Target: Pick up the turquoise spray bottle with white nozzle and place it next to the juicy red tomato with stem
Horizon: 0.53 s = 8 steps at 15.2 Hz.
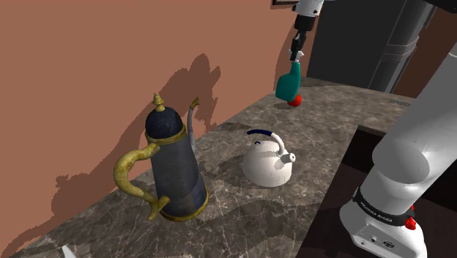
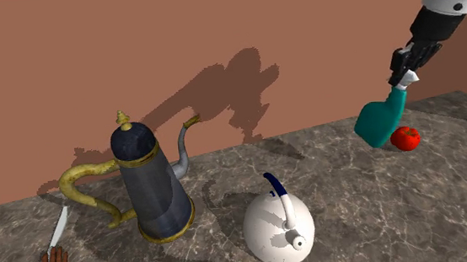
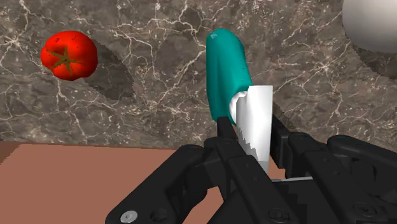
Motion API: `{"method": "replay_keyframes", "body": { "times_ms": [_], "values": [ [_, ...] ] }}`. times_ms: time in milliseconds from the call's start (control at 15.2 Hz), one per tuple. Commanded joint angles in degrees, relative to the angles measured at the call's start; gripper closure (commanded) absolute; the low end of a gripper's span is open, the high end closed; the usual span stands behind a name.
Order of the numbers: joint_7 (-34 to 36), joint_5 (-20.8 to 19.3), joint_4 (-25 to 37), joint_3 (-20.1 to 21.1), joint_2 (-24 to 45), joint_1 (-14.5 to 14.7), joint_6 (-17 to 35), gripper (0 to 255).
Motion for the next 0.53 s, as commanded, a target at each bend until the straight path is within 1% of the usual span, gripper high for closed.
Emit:
{"method": "replay_keyframes", "body": {
  "times_ms": [0,462],
  "values": [
    [-3.4,0.4,0.9,-1.7,0.6,-1.5,-0.7,255],
    [-13.7,2.8,6.9,-6.8,5.6,-6.6,-3.2,255]
  ]
}}
